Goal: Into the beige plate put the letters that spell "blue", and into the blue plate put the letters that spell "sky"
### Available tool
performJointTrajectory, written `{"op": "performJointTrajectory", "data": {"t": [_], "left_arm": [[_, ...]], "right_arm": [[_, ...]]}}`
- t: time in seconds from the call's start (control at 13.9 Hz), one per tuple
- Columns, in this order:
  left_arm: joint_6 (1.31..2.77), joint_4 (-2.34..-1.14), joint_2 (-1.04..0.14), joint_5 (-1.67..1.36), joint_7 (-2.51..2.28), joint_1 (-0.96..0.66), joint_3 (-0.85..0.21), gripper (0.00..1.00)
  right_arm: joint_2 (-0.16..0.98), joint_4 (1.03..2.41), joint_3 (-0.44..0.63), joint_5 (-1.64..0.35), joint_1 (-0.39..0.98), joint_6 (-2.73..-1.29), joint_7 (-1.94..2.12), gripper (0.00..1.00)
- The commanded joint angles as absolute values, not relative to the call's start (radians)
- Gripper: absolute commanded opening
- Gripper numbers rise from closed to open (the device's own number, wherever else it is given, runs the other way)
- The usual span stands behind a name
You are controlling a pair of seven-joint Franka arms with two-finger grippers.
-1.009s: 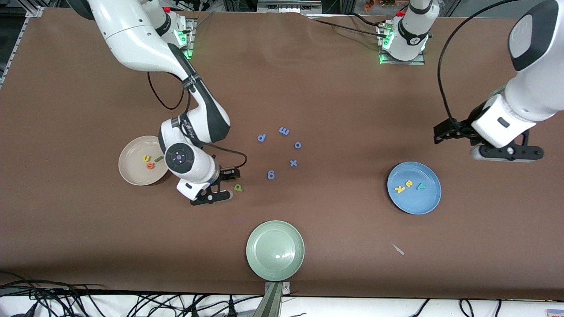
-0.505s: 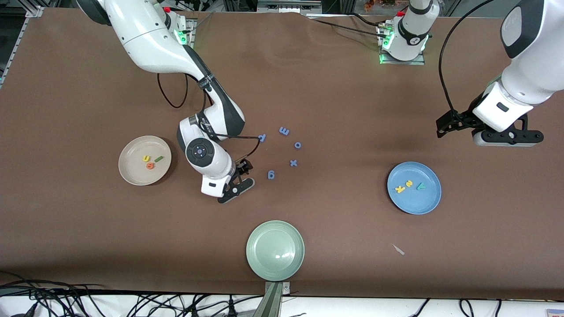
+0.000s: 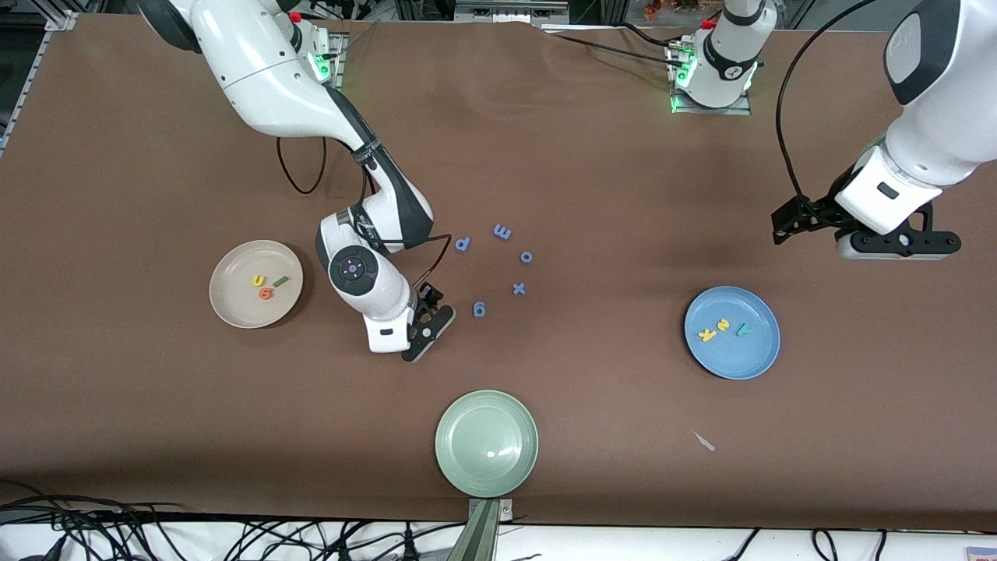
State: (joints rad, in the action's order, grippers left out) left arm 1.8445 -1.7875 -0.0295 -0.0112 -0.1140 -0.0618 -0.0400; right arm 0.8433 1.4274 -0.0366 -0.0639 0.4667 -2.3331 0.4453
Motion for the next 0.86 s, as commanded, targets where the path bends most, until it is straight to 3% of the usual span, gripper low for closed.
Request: {"op": "performJointTrajectory", "data": {"t": [0.0,0.36,0.79], "left_arm": [[1.852,-1.789,-0.021,0.018,-0.124,-0.067,-0.035,1.0],[1.853,-1.787,-0.021,0.017,-0.129,-0.067,-0.035,1.0],[1.853,-1.787,-0.023,0.018,-0.126,-0.057,-0.035,1.0]], "right_arm": [[0.859,1.404,-0.038,-0.058,0.465,-2.335,0.498,1.0],[0.879,1.404,-0.038,-0.058,0.46,-2.338,0.528,0.98],[0.888,1.404,-0.037,-0.049,0.462,-2.339,0.528,0.74]]}}
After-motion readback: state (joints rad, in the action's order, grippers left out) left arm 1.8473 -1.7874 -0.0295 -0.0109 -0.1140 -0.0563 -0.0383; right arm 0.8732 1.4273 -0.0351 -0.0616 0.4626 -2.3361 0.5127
